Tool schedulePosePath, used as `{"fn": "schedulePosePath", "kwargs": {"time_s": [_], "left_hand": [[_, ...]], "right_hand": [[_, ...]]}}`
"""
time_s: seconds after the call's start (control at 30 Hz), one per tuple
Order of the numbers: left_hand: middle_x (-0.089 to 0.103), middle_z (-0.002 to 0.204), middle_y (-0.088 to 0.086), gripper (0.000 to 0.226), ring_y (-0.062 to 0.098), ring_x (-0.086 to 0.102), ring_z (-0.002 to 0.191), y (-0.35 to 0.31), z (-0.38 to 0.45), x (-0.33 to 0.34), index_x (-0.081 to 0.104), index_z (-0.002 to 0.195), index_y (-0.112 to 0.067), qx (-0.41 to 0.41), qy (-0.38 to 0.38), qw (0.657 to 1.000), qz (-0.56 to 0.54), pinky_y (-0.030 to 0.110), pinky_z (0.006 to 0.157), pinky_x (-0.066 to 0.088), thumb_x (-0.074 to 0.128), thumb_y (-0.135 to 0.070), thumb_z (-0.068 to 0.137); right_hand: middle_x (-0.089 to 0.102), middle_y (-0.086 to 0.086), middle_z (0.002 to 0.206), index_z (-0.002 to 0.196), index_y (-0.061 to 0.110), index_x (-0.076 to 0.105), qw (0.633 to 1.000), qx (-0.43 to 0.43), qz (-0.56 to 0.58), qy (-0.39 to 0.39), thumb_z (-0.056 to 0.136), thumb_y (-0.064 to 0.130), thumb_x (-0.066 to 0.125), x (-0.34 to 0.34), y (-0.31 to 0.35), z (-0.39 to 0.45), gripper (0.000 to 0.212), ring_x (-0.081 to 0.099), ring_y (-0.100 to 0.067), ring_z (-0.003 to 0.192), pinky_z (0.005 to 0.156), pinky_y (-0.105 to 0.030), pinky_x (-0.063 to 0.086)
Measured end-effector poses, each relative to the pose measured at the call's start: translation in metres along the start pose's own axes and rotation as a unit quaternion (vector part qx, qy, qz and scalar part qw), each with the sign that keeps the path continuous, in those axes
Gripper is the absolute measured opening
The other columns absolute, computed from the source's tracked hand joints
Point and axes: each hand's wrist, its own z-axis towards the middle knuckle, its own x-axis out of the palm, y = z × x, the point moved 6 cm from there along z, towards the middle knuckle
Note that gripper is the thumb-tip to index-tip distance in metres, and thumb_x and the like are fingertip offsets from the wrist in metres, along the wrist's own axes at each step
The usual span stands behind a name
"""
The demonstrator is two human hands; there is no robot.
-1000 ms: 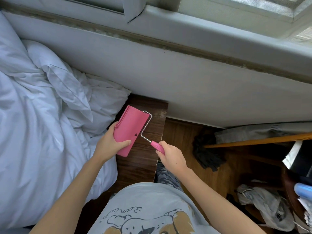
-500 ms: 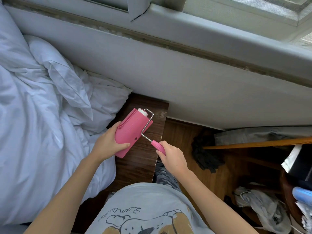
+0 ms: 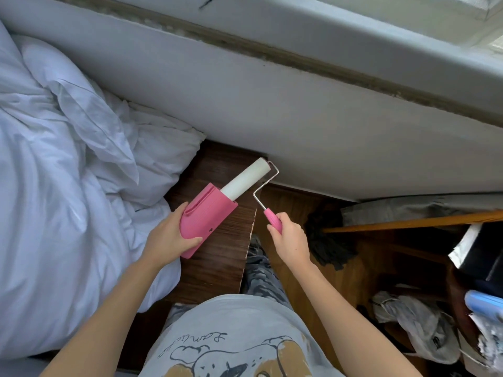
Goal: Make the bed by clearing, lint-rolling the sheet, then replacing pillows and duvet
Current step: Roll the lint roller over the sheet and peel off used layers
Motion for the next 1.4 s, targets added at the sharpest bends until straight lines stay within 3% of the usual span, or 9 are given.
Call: {"fn": "schedulePosePath", "kwargs": {"time_s": [0.13,0.23,0.37,0.5,0.67,0.77,1.0,1.2,1.4], "left_hand": [[0.054,0.125,0.005,0.095,0.023,0.057,0.107,0.013,0.021,0.023,0.025,0.149,-0.026,-0.036,0.004,0.996,0.081,0.033,0.075,0.048,0.074,-0.052,0.072],[0.052,0.128,0.01,0.099,0.028,0.055,0.11,0.022,0.038,0.045,0.018,0.152,-0.024,-0.068,0.003,0.991,0.119,0.037,0.08,0.05,0.071,-0.054,0.074],[0.049,0.131,0.019,0.098,0.037,0.05,0.113,0.025,0.065,0.067,0.018,0.152,-0.016,-0.089,-0.046,0.987,0.124,0.044,0.085,0.048,0.073,-0.046,0.076],[0.048,0.128,0.027,0.102,0.043,0.05,0.111,0.013,0.083,0.082,0.016,0.152,-0.006,-0.09,-0.097,0.98,0.15,0.05,0.085,0.047,0.078,-0.038,0.077],[0.035,0.143,0.031,0.106,0.045,0.037,0.13,0.009,0.075,0.085,0.014,0.151,0.0,-0.118,-0.145,0.97,0.153,0.057,0.109,0.027,0.078,-0.038,0.076],[0.031,0.148,0.029,0.097,0.043,0.034,0.134,-0.003,0.048,0.079,0.017,0.151,-0.001,-0.096,-0.181,0.973,0.107,0.053,0.113,0.027,0.074,-0.035,0.081],[0.037,0.149,0.014,0.068,0.028,0.04,0.135,-0.026,-0.07,0.09,0.027,0.149,-0.01,-0.128,-0.251,0.96,-0.009,0.041,0.108,0.039,0.06,-0.028,0.093],[0.041,0.147,0.009,0.06,0.025,0.042,0.133,-0.007,-0.192,0.126,0.033,0.148,-0.012,-0.184,-0.308,0.93,-0.08,0.037,0.103,0.042,0.059,-0.024,0.095],[0.043,0.146,0.005,0.055,0.021,0.048,0.13,0.042,-0.33,0.193,0.036,0.147,-0.016,-0.296,-0.357,0.878,-0.122,0.032,0.096,0.047,0.055,-0.028,0.097]], "right_hand": [[0.064,-0.001,0.102,0.124,0.016,0.051,0.996,0.077,0.019,-0.045,0.095,0.031,0.057,0.003,-0.025,0.01,0.033,0.057,-0.01,0.077,0.072,-0.03,0.055],[0.063,-0.002,0.094,0.119,0.014,0.053,0.987,0.121,0.049,-0.092,0.096,0.031,0.056,0.001,-0.045,0.014,0.03,0.061,-0.015,0.077,0.071,-0.036,0.056],[0.056,0.002,0.091,0.122,0.011,0.054,0.978,0.153,0.075,-0.118,0.096,0.029,0.056,-0.003,-0.078,0.016,0.032,0.057,-0.014,0.078,0.07,-0.029,0.05],[0.057,0.003,0.088,0.118,0.012,0.055,0.986,0.128,0.057,-0.092,0.096,0.029,0.057,-0.007,-0.092,0.01,0.029,0.057,-0.012,0.075,0.068,-0.029,0.05],[0.059,0.005,0.092,0.121,0.016,0.053,0.996,0.076,0.028,-0.047,0.094,0.033,0.058,-0.009,-0.092,-0.001,0.032,0.061,-0.011,0.077,0.072,-0.031,0.057],[0.058,0.007,0.096,0.122,0.016,0.053,0.999,0.037,0.013,-0.017,0.094,0.035,0.058,-0.007,-0.085,-0.008,0.034,0.062,-0.011,0.08,0.073,-0.029,0.057],[0.064,0.002,0.115,0.13,0.018,0.051,0.993,-0.074,-0.064,0.067,0.094,0.034,0.059,-0.01,-0.059,-0.04,0.041,0.063,-0.011,0.095,0.079,-0.018,0.049],[0.064,0.004,0.104,0.124,0.017,0.053,0.957,-0.216,-0.148,0.122,0.094,0.033,0.058,-0.001,-0.039,-0.094,0.034,0.054,-0.007,0.081,0.07,-0.017,0.041],[0.055,0.011,0.084,0.112,0.02,0.055,0.897,-0.346,-0.215,0.169,0.095,0.032,0.058,0.036,-0.029,-0.175,0.021,0.048,-0.001,0.065,0.054,-0.013,0.03]]}}
